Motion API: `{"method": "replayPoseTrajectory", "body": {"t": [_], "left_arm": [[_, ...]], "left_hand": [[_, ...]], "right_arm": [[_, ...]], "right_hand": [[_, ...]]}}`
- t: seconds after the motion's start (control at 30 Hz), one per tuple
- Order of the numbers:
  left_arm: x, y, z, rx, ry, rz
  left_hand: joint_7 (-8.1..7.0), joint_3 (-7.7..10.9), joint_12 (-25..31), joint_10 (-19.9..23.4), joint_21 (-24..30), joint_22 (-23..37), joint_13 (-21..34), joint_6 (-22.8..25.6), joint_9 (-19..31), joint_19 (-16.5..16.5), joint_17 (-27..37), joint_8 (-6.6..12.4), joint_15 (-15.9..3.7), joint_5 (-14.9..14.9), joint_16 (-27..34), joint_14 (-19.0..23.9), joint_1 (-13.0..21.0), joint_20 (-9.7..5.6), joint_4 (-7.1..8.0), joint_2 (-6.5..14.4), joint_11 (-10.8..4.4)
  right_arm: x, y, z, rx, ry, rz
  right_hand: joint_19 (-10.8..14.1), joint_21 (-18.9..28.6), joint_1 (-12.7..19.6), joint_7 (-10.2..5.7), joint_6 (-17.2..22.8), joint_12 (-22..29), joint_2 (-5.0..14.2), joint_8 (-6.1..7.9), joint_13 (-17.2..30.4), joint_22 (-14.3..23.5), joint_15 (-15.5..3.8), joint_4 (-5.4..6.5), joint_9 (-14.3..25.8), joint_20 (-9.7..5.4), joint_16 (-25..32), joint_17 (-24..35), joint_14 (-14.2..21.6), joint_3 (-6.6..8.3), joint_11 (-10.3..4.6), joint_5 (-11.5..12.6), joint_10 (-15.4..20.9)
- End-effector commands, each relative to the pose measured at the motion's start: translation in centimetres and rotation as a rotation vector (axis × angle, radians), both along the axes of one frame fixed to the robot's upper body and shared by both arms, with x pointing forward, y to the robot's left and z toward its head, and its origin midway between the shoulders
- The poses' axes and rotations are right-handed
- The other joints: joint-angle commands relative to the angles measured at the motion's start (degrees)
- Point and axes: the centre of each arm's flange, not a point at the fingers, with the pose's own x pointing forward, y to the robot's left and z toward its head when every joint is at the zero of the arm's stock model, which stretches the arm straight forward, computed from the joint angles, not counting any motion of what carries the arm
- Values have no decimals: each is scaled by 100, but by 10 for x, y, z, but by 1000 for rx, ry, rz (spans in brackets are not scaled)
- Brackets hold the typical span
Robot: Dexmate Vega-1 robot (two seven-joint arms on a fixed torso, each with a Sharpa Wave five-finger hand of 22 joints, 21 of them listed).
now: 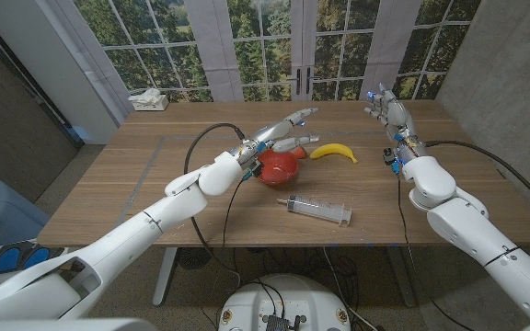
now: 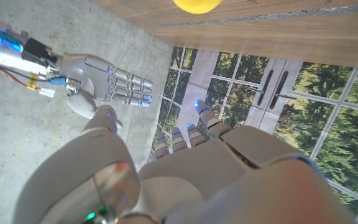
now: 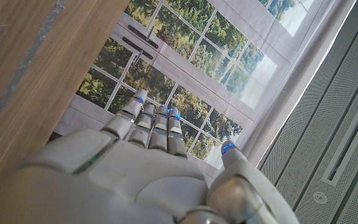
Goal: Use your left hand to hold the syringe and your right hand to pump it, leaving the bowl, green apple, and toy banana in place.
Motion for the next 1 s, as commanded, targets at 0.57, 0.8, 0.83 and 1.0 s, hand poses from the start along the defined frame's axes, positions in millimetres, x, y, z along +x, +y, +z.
{"method": "replayPoseTrajectory", "body": {"t": [0.57,0.8,0.83,1.0], "left_arm": [[7,41,-5,-347,139,-92],[7,53,-5,-421,163,-97],[8,55,-5,-437,176,-98],[11,62,-6,-491,213,-123]], "left_hand": [[235,824,87,-117,-469,34,-14,-67,2,-83,13,79,-335,410,97,-182,-734,-409,949,293,170],[234,977,73,-138,-542,29,-15,-63,0,-115,8,69,-366,481,75,-231,-815,-478,1071,277,181],[235,995,71,-144,-552,28,-15,-64,0,-118,7,67,-374,489,73,-237,-825,-490,1083,274,185],[246,1055,65,-158,-582,27,-15,-66,-1,-118,5,63,-374,519,73,-237,-869,-508,1124,263,207]], "right_arm": [[9,-5,-20,80,-9,99],[7,-4,-25,96,-9,109],[7,-4,-26,100,-10,110],[6,-4,-30,112,-13,112]], "right_hand": [[-83,-14,-71,-62,-218,-46,-54,-45,-5,16,-97,-51,-13,-71,-106,-94,-164,1,-104,24,-240],[-101,-17,-77,-62,-250,-45,-60,-45,-10,15,-94,-56,-15,-74,-115,-116,-176,6,-109,28,-264],[-102,-16,-78,-62,-253,-43,-63,-44,-10,15,-87,-56,-16,-74,-116,-119,-179,6,-106,28,-264],[-112,-17,-85,-63,-261,-42,-79,-39,-13,14,-81,-61,-17,-67,-122,-132,-191,2,-97,28,-280]]}}
